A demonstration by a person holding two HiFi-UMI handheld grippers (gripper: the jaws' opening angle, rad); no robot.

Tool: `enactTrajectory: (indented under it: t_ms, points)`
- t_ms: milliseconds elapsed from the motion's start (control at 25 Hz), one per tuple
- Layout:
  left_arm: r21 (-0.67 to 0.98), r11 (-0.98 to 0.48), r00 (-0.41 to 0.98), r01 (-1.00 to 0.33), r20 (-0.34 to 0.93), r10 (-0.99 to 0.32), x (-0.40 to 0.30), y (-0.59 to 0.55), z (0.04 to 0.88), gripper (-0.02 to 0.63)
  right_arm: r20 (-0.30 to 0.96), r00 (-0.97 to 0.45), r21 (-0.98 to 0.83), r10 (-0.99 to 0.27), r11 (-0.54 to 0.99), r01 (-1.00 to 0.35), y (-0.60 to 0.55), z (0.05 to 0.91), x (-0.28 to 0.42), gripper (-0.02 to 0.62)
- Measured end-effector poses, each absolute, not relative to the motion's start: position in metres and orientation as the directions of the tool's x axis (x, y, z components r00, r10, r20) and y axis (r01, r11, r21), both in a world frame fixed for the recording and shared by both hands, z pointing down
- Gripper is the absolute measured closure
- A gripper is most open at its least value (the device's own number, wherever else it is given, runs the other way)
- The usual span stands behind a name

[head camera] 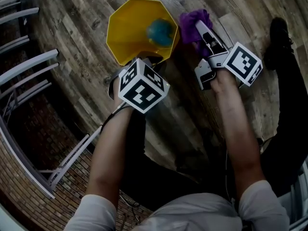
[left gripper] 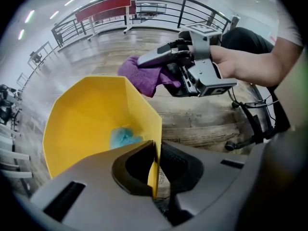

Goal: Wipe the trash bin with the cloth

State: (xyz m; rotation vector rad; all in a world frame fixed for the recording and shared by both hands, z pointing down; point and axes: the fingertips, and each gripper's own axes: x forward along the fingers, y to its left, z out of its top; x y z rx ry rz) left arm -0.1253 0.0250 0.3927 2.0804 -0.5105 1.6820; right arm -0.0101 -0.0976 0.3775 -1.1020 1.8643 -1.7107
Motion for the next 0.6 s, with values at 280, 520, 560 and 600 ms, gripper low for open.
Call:
enactTrajectory:
  t_ms: [280,520,560,600]
  points:
    - [0.065,-0.857,0.201,-0.511,0.979,-0.046,-0.118,0.020,0.390,0.588,0.098,-0.653,-0.972,-0.751,0.068,-0.224,-0.108,0.346,-0.015,0.480]
    - [0.058,-0.872,0.201,-0.486,0.978,-0.048,-0.114,0.020,0.387,0.589,0.236,-0.663,-0.952,-0.710,-0.031,-0.305,-0.105,0.389,-0.024,0.480]
    - [0.056,-0.875,0.202,-0.481,0.978,-0.049,-0.114,0.020,0.386,0.589,0.243,-0.664,-0.948,-0.707,-0.027,-0.318,-0.107,0.393,-0.025,0.480]
    - [0.055,-0.877,0.203,-0.478,0.978,-0.049,-0.114,0.021,0.385,0.589,0.247,-0.665,-0.945,-0.704,-0.022,-0.328,-0.108,0.394,-0.026,0.480]
